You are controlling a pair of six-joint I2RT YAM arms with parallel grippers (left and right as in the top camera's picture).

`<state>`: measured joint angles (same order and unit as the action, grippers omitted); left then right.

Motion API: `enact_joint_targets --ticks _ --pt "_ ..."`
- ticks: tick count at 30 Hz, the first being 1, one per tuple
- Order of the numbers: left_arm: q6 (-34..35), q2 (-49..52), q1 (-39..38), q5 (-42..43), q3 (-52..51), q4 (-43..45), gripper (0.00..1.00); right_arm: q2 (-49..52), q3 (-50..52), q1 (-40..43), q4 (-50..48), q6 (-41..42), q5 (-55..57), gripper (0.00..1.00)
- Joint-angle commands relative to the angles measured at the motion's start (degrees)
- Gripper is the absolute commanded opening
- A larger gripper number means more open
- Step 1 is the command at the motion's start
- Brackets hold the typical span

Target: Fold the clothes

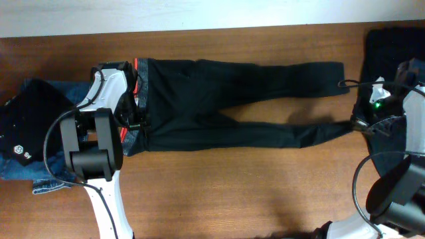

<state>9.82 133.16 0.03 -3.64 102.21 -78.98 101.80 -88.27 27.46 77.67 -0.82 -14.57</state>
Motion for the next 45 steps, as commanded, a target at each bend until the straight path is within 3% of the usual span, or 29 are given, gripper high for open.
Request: enact_joint_targets --ticks 1,5,10,17,18,20,23,35,45 --pt "1.42 2.91 0.46 -3.02 -1.2 3.58 0.83 -1.27 -3.02 0.42 3.15 0.42 1.97 0.04" --pt "1.42 2.91 0.46 -3.02 -1.2 3.58 0.83 -1.27 -4.83 0.42 6.43 1.97 6.8 0.04" --pt "1.42 2.91 0.46 -3.02 -1.2 3.8 0.83 -1.16 -4.94 0.72 5.95 7.63 17.59 0.04" --pt "1.42 2.91 0.46 -3.02 -1.2 3.78 0.83 -1.03 -4.9 2.69 1.77 8.0 22.47 0.1" --pt "1.42 2.91 0.46 -3.02 -1.2 3.78 0.82 -1.03 -4.9 2.99 1.86 7.98 22.51 0.16" --pt "1.42 2.91 0.46 -3.02 -1.2 3.76 0.82 -1.03 -4.9 3.32 2.32 8.0 22.56 0.48" --pt "1.42 2.91 0.46 -3.02 -1.2 3.78 0.82 -1.03 -4.9 3.37 2.43 7.98 22.56 0.62" --pt "1.42 2.91 0.46 -3.02 -1.2 3.76 0.83 -1.03 -3.21 3.37 2.86 7.61 17.81 0.64" --pt "1.42 2.91 0.46 -2.99 -1.2 3.96 0.83 -0.92 13.29 3.37 -10.95 7.15 13.46 0.63"
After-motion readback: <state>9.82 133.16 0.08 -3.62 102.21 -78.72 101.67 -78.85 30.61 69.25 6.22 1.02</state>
